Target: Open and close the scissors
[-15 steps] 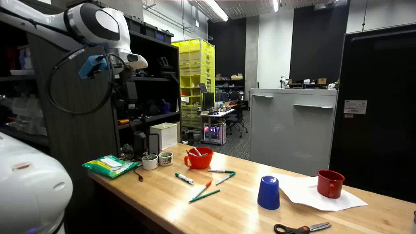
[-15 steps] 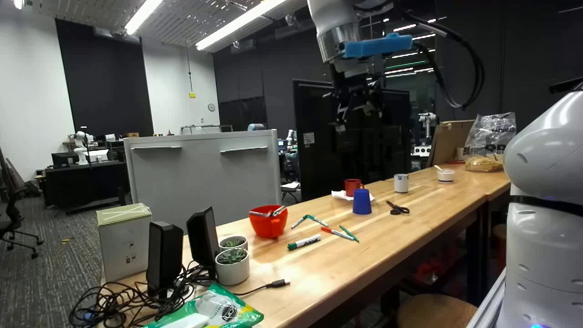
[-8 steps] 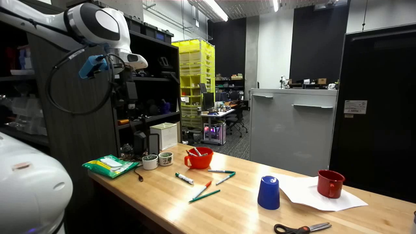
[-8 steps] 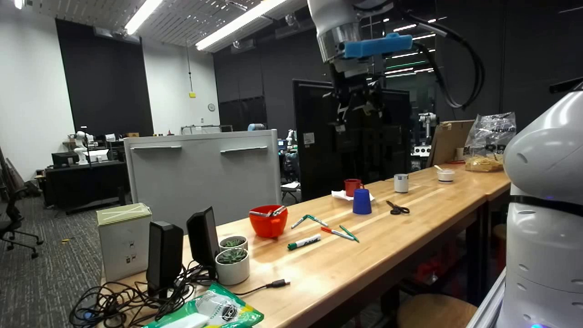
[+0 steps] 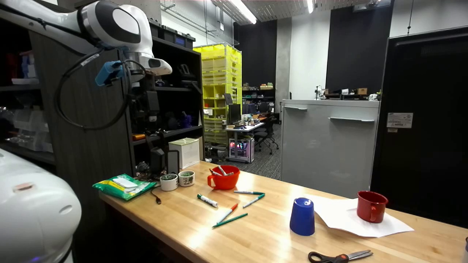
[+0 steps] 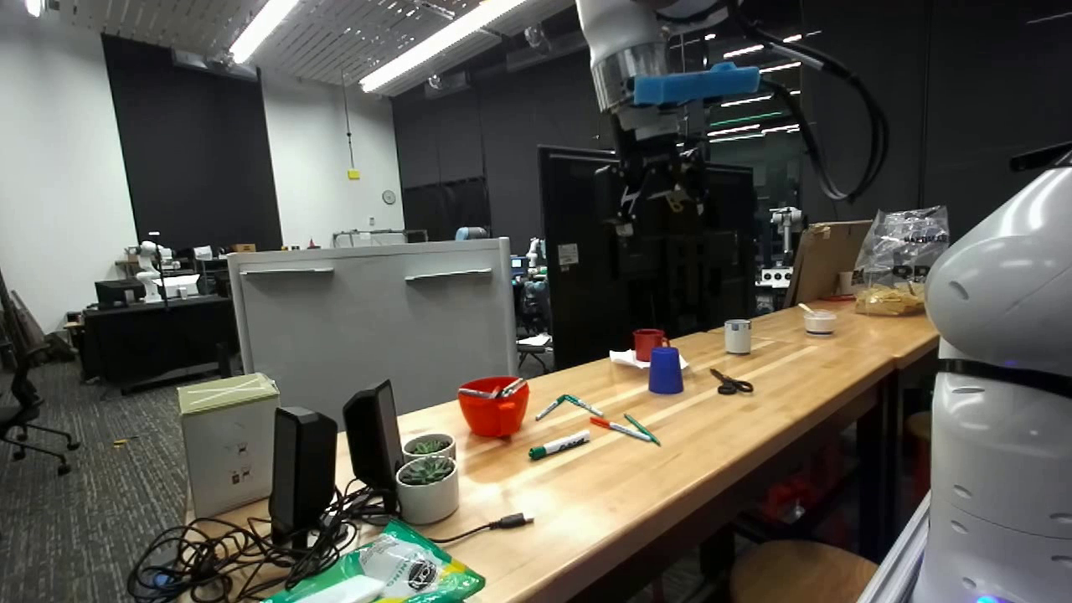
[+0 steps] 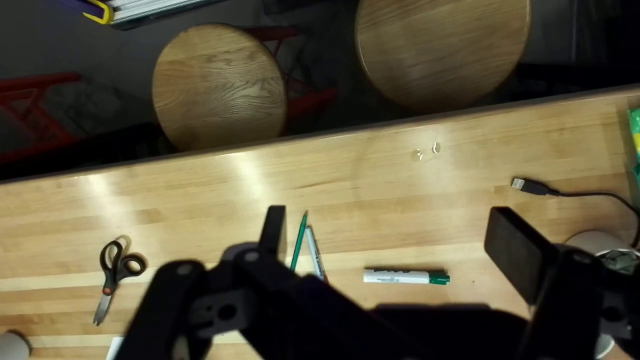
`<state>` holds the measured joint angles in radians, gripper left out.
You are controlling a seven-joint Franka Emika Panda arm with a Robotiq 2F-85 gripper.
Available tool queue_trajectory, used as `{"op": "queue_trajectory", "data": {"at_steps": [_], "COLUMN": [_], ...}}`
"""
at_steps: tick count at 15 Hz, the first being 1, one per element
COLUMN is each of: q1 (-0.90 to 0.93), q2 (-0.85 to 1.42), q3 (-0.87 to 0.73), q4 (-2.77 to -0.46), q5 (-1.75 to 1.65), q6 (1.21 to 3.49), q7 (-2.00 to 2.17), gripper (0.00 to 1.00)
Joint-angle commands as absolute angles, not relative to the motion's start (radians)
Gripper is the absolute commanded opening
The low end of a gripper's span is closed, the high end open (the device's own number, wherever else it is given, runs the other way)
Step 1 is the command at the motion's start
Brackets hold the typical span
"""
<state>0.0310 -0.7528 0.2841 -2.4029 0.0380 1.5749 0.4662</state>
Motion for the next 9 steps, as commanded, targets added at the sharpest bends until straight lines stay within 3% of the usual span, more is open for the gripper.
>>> {"op": "queue_trajectory", "data": {"at_steps": [1, 9], "q1": [0.005, -0.091], "q2": [-0.786, -0.830], "q3": [0.238, 0.128], "q4": [-2.420, -2.450], "q5": [0.039, 0.009], "q6": [1.590, 1.643], "q7": [0.480, 0.452], "gripper": [1.00, 1.00]}}
